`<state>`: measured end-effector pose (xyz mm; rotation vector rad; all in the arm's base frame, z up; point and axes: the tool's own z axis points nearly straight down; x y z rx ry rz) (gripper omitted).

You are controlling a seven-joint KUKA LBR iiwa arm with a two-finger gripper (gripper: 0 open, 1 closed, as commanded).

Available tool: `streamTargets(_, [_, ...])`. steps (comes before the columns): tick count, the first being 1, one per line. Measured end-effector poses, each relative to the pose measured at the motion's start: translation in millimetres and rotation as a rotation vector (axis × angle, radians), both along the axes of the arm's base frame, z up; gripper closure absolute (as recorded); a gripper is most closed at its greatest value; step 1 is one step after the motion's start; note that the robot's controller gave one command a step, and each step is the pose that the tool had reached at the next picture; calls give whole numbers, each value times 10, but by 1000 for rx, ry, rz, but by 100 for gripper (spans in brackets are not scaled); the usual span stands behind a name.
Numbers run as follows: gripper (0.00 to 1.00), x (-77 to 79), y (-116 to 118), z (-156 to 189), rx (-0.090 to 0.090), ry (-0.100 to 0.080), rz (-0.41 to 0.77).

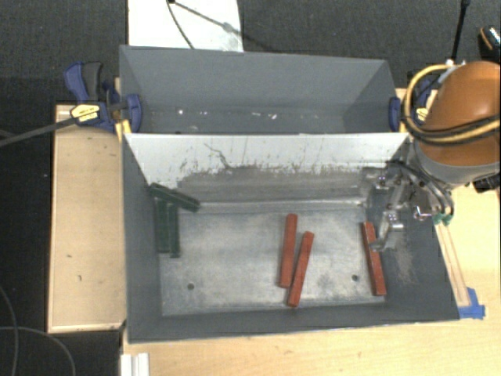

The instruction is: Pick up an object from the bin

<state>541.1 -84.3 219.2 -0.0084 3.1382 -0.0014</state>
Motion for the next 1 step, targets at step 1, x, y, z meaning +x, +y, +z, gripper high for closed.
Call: streamTargets(1, [0,-198,-496,-510,0,4,593])
